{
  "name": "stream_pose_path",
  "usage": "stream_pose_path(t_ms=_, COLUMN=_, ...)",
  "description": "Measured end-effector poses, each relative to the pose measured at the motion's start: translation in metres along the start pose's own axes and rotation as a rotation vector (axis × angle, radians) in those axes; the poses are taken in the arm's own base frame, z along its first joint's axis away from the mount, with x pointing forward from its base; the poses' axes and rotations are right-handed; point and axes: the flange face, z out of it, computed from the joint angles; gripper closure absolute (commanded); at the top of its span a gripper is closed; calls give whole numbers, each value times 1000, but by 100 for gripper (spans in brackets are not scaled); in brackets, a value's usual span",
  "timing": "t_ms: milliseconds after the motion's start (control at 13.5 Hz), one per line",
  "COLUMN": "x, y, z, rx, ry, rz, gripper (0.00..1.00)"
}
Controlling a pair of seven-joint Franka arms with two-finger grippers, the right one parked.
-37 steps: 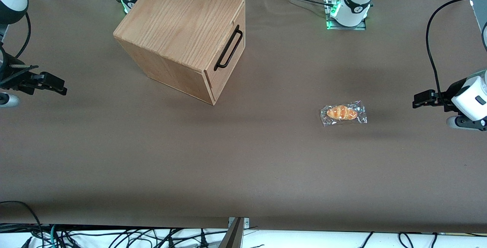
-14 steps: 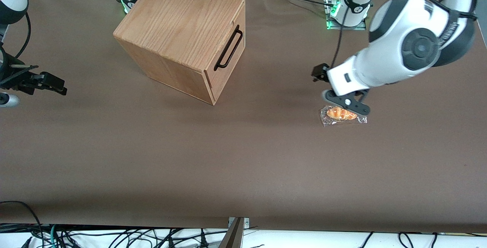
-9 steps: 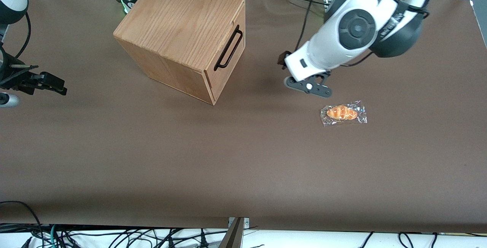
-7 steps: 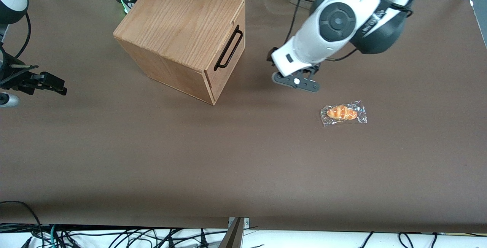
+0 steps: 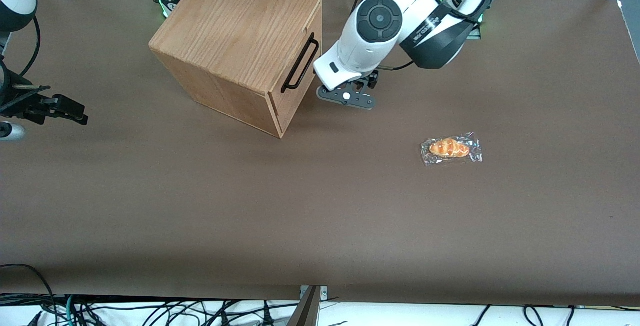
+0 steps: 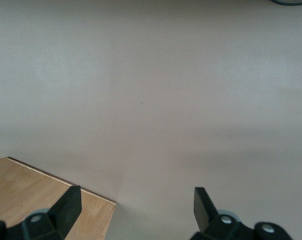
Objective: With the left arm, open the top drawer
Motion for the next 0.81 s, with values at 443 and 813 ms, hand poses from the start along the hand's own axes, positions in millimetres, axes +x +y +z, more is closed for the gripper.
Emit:
stream_pose_path(t_ms=443, x=-10, y=29, z=26, rx=5, ry=-20, rz=42, gripper=0)
stream_pose_path(t_ms=813, x=-10, y=33, z=41, rx=12, ry=-43, rz=48, gripper=0)
